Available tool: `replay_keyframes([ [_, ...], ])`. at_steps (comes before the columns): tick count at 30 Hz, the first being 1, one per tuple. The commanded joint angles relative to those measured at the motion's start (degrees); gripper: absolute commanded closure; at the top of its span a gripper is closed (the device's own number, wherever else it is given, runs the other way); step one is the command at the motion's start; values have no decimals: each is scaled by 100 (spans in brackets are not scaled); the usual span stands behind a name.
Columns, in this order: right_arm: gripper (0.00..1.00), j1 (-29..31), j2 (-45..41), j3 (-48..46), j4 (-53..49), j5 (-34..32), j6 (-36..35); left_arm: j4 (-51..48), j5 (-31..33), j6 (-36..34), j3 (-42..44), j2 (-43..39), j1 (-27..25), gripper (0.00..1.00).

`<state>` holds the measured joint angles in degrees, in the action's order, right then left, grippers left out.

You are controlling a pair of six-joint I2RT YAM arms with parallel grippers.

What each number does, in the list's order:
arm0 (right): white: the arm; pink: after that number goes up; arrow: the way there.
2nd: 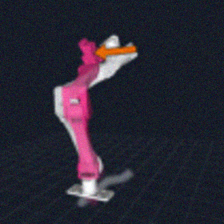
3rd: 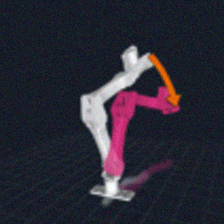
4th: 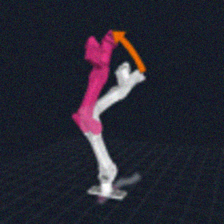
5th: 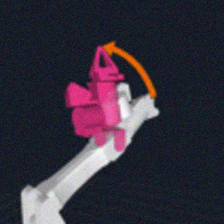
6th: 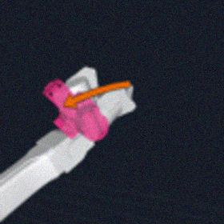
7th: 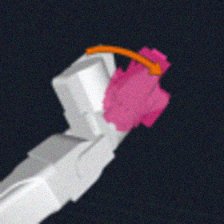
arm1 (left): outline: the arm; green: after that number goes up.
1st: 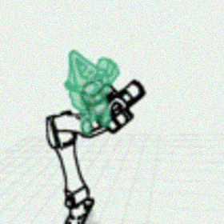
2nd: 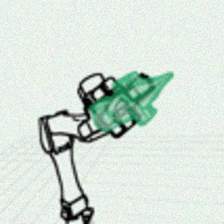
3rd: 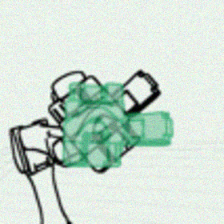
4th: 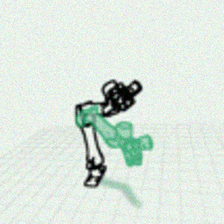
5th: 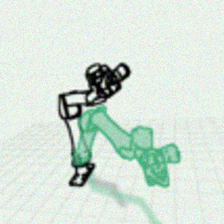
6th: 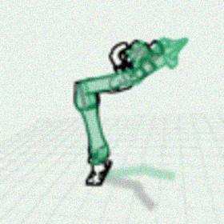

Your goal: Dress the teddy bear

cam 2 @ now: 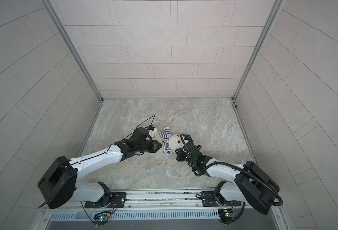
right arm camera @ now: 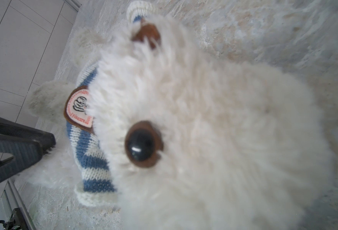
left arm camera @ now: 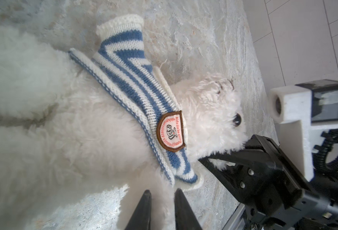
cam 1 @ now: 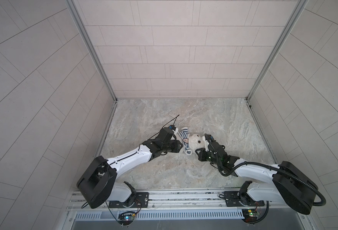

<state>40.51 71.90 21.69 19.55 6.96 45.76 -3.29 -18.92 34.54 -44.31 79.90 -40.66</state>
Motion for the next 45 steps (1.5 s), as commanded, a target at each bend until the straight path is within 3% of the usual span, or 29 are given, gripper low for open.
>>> replay_keyframes([
  [1,100,61,-88,160,30,-133,95,137,-90,-30,-220,200,-3,74],
  [22,100,229,96,170,232,-195,128,938,-321,114,-185,802,-132,72],
  [27,100,247,99,161,269,-211,137,1005,-358,114,-235,920,-137,77],
  [32,100,247,-39,60,219,-311,152,877,-139,-3,-197,685,-143,88],
  [38,100,238,-336,-135,43,-574,190,521,72,-268,-72,237,-142,94],
  [45,100,232,-778,-436,-74,-993,247,272,42,-296,206,-234,-41,93],
])
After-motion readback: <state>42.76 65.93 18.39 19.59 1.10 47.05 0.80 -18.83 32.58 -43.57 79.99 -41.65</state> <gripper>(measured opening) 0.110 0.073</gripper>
